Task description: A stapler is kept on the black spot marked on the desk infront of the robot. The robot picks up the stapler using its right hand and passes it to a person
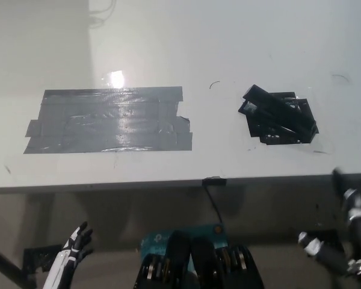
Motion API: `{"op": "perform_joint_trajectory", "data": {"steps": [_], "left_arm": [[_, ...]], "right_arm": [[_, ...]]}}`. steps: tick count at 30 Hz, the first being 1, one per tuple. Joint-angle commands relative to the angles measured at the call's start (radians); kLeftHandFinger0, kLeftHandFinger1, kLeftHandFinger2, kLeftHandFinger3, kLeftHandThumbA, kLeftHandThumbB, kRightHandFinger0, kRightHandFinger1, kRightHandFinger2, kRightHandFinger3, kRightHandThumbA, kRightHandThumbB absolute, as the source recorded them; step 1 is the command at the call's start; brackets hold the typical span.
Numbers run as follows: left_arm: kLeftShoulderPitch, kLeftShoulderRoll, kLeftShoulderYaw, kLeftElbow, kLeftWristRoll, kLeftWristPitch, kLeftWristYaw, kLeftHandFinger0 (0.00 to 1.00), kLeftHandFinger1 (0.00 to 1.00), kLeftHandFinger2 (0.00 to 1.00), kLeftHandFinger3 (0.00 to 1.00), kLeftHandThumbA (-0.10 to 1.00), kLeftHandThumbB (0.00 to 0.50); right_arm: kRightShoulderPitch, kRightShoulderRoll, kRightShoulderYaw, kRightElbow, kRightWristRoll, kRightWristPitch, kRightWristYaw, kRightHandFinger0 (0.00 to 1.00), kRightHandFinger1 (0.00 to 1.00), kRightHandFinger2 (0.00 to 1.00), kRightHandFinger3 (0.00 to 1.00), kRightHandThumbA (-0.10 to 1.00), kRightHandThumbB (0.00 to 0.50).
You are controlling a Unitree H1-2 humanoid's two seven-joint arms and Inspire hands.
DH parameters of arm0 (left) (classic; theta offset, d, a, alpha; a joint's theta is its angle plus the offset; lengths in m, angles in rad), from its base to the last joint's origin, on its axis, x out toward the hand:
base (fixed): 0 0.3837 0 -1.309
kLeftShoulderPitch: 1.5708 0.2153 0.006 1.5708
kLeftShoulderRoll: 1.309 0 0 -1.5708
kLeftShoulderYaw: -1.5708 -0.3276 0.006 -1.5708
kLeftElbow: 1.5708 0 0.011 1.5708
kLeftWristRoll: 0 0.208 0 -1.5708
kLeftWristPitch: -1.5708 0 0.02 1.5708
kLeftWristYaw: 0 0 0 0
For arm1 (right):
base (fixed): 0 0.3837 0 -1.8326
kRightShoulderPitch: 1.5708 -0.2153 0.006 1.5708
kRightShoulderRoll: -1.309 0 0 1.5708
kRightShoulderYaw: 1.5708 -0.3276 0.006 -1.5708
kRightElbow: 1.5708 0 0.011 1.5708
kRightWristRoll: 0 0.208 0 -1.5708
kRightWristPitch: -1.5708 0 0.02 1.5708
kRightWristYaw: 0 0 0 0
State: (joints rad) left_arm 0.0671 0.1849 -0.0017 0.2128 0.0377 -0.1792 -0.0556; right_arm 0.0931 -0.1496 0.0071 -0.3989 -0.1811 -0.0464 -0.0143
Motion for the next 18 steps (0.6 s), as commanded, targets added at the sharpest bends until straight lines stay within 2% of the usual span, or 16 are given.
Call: {"op": "perform_joint_trajectory", "data": {"steps": [1,3,6,9,10,12,18], "left_arm": [[-0.001,0.005,-0.002,-0.010,0.006,-0.058,-0.005,0.91,1.00,1.00,1.00,1.00,0.490],[0.004,0.004,-0.002,-0.016,0.004,-0.053,-0.006,0.90,1.00,1.00,1.00,1.00,0.489],[0.007,0.004,0.001,-0.022,0.004,-0.049,-0.003,0.91,1.00,1.00,1.00,1.00,0.482],[0.003,0.005,0.004,-0.026,-0.001,-0.044,-0.004,0.93,1.00,1.00,1.00,1.00,0.490],[0.001,0.004,0.005,-0.026,-0.004,-0.042,-0.005,0.92,1.00,1.00,1.00,1.00,0.497],[0.001,0.003,0.005,-0.027,-0.003,-0.041,-0.004,0.92,1.00,1.00,1.00,1.00,0.500],[0.006,0.003,0.005,-0.025,-0.005,-0.036,-0.006,0.97,1.00,1.00,1.00,1.00,0.500]], "right_arm": [[-0.201,-0.174,-0.048,-0.219,-0.022,0.308,0.153,1.00,1.00,1.00,1.00,0.98,0.368],[-0.296,-0.240,-0.020,-0.210,-0.065,0.426,0.216,1.00,1.00,1.00,1.00,1.00,0.372],[-0.421,-0.291,0.016,-0.149,-0.058,0.512,0.259,1.00,1.00,1.00,1.00,1.00,0.326],[-0.522,-0.292,0.011,-0.052,-0.079,0.516,0.320,1.00,1.00,1.00,1.00,1.00,0.321],[-0.582,-0.298,0.020,0.021,-0.110,0.516,0.349,1.00,1.00,1.00,1.00,1.00,0.342],[-0.630,-0.302,0.029,0.086,-0.120,0.516,0.362,1.00,1.00,1.00,1.00,1.00,0.349],[-0.811,-0.293,0.072,0.368,-0.188,0.516,0.433,1.00,1.00,1.00,1.00,1.00,0.338]]}}
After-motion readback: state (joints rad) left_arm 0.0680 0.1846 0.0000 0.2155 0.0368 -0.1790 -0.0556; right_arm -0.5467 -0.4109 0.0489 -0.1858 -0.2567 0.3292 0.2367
